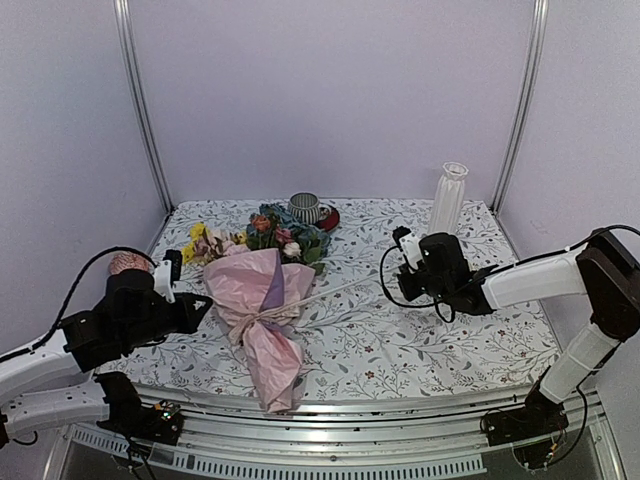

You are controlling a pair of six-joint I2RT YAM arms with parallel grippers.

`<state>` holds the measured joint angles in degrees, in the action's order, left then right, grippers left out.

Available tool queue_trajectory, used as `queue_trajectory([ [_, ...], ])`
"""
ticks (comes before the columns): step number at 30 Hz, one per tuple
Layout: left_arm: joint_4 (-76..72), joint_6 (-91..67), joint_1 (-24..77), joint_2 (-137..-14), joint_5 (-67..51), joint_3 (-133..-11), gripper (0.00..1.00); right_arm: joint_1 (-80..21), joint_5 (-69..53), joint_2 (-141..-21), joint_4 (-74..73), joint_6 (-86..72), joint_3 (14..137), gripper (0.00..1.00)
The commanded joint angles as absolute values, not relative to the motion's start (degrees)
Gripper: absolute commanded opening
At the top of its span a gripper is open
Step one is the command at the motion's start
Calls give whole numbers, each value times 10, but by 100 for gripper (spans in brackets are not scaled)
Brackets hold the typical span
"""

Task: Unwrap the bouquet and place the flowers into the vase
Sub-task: Untie the ribbon from the tied bouquet.

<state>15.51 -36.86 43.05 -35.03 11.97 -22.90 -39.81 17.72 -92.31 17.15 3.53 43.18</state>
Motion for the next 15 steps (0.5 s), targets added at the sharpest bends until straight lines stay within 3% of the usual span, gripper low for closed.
queue_trajectory([
  [1,157,-369,420,-326,138,-247,0,-385,215,-901,186,16,421,2],
  [15,125,-355,420,-336,56,-296,0,-385,204,-900,192,13,418,2],
])
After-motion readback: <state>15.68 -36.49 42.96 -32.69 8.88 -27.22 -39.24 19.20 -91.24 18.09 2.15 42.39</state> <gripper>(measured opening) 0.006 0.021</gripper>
